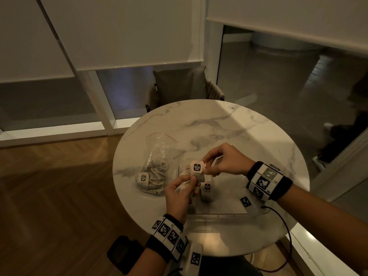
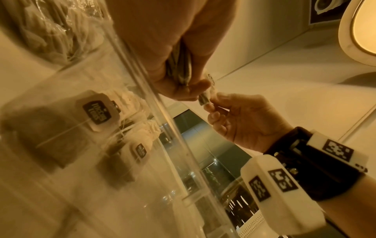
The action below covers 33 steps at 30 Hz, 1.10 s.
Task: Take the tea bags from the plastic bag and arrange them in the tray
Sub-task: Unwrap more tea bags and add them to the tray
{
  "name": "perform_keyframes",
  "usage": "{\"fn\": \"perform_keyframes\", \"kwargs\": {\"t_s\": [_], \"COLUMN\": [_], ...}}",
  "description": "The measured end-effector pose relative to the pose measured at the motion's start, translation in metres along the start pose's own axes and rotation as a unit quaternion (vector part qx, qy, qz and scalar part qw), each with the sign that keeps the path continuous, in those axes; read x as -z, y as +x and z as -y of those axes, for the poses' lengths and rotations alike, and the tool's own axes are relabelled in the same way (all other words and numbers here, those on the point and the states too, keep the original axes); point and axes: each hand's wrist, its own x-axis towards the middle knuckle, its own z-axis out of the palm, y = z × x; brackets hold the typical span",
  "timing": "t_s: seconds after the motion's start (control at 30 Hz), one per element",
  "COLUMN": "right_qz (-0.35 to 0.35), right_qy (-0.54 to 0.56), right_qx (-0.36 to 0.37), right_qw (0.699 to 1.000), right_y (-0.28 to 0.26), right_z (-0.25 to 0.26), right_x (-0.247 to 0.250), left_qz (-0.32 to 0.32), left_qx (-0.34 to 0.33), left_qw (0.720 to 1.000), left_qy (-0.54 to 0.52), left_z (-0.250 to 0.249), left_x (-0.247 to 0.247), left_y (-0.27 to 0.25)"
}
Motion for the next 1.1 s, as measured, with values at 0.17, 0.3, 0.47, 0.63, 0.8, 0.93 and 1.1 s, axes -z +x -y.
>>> {"fn": "perform_keyframes", "kwargs": {"t_s": [0.17, 0.3, 0.47, 0.63, 0.8, 0.93, 1.1], "right_qz": [0.006, -0.027, -0.018, -0.021, -0.004, 0.012, 0.020], "right_qy": [-0.015, -0.052, -0.048, -0.057, -0.043, -0.046, -0.107], "right_qx": [0.020, 0.060, 0.071, 0.076, 0.087, 0.093, 0.107], "right_qw": [1.000, 0.996, 0.996, 0.995, 0.995, 0.995, 0.988], "right_y": [0.0025, 0.0057, 0.0043, 0.0049, 0.0029, 0.0010, 0.0033], "right_z": [0.0048, 0.0001, 0.0015, 0.0032, 0.0002, -0.0009, -0.0014], "right_x": [0.0001, -0.0033, -0.0046, -0.0042, -0.0051, -0.0049, -0.0046], "left_qz": [0.014, 0.019, 0.042, 0.064, 0.082, 0.097, 0.073], "left_qx": [-0.019, -0.015, 0.028, 0.038, 0.042, 0.036, 0.043], "left_qw": [1.000, 1.000, 0.999, 0.997, 0.995, 0.994, 0.996], "left_qy": [0.017, 0.015, -0.003, 0.025, 0.028, 0.045, 0.033], "left_z": [0.0000, -0.0018, -0.0029, -0.0060, -0.0084, -0.0080, -0.0088], "left_x": [-0.0014, -0.0014, 0.0035, 0.0039, 0.0036, 0.0042, 0.0012], "left_y": [-0.0007, -0.0026, -0.0002, -0.0017, -0.0032, -0.0041, -0.0048]}}
